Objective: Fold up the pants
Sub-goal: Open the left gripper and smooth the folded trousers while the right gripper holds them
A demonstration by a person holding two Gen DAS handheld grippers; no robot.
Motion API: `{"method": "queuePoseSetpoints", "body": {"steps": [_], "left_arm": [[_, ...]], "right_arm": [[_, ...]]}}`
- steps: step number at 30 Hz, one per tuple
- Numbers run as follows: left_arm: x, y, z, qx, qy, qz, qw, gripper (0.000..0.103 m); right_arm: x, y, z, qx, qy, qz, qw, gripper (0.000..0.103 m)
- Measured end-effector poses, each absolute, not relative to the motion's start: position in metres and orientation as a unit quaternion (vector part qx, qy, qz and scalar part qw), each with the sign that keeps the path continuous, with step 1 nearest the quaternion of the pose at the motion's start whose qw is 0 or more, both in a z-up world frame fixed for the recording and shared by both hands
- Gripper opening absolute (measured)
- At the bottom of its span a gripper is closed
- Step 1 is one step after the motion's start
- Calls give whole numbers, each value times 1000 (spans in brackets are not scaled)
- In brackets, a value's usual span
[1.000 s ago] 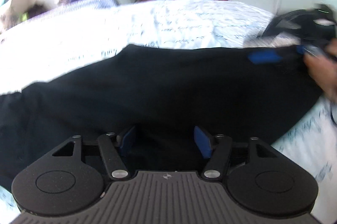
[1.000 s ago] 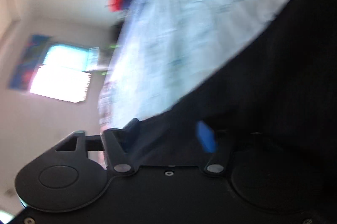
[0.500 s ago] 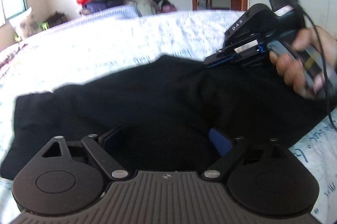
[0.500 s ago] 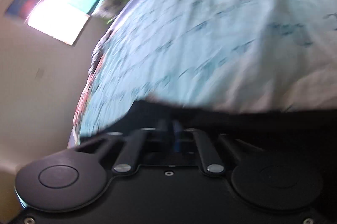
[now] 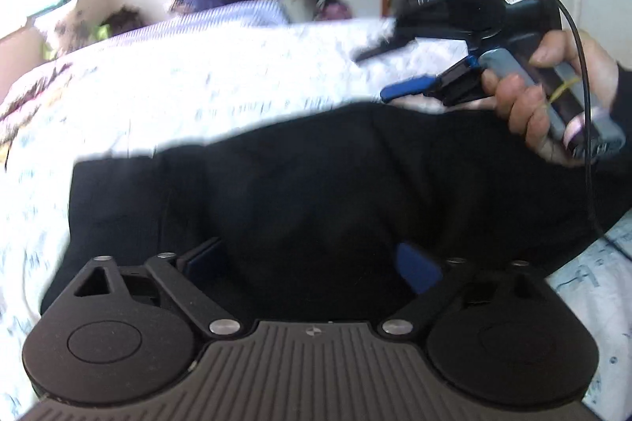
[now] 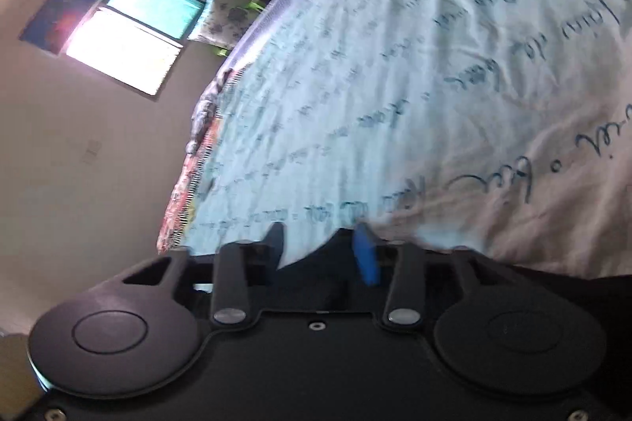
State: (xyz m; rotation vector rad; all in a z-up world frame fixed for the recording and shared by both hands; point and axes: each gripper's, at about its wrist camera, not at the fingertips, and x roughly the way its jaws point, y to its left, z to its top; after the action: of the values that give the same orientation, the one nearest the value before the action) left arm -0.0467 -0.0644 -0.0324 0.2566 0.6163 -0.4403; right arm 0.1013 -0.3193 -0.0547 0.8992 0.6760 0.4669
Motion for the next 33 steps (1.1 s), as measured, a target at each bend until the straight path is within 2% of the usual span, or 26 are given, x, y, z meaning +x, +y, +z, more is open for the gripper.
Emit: {"method": "queuePoseSetpoints", "body": {"steps": [1,3,5,6,7,8,9,10,11,13,16,18,19,20,21,22,23,25,27,30,31,32,33], "left_arm": [[-44,-65,-29,127,281,-219,926,91],[-33,-66,-27,138,269,-211,930,93],[-14,-64,-41,146,300,-190,923,94],[-5,-60,-53,152,324,-170,918,94],[-4,-51,-57,136,321,-169,922,93],[-7,-44,-52,119,320,-173,924,92],[-10,-42,-45,117,321,-173,924,91],[-15,-40,-35,113,313,-173,927,86],[-18,-36,-24,98,295,-181,933,88],[-13,-37,-7,67,271,-207,938,92],[16,-47,-7,52,294,-208,931,96],[45,-49,-31,58,351,-169,919,94],[60,-45,-48,65,379,-158,909,96],[62,-41,-53,75,361,-165,915,98],[58,-41,-53,93,350,-167,917,97],[56,-44,-46,102,348,-163,918,95],[46,-45,-37,101,345,-159,919,92],[31,-47,-24,86,336,-154,925,91],[25,-55,-10,73,320,-176,928,92],[7,-84,-16,82,314,-248,913,99],[-1,-95,-30,109,327,-267,900,101],[-6,-105,-43,145,342,-274,887,95],[-13,-112,-54,176,336,-268,886,96]], "right_arm": [[101,-311,-52,433,315,254,805,76],[108,-288,-60,452,339,296,770,77],[123,-274,-81,432,369,280,774,75],[130,-280,-97,419,382,249,785,66],[133,-290,-106,433,390,215,783,17],[128,-302,-113,471,403,190,761,2],[118,-315,-111,501,395,190,746,3],[105,-320,-102,498,379,198,754,19],[87,-325,-90,491,356,206,768,56],[44,-330,-77,511,302,224,773,91],[0,-330,-84,548,304,230,745,91],[-16,-330,-101,539,318,220,748,88],[-23,-334,-108,531,316,219,755,70],[-31,-342,-113,534,323,208,753,51],[-33,-346,-117,549,329,199,742,47],[-38,-353,-114,560,332,194,734,50],[-45,-358,-106,562,328,187,736,66],[-60,-363,-83,538,302,195,762,88],[-64,-358,-74,521,296,223,769,89],[-68,-360,-95,510,349,201,760,88],[-72,-366,-103,513,352,191,759,73],[-80,-379,-105,524,351,185,754,62],[-90,-396,-100,538,340,169,753,62]]}}
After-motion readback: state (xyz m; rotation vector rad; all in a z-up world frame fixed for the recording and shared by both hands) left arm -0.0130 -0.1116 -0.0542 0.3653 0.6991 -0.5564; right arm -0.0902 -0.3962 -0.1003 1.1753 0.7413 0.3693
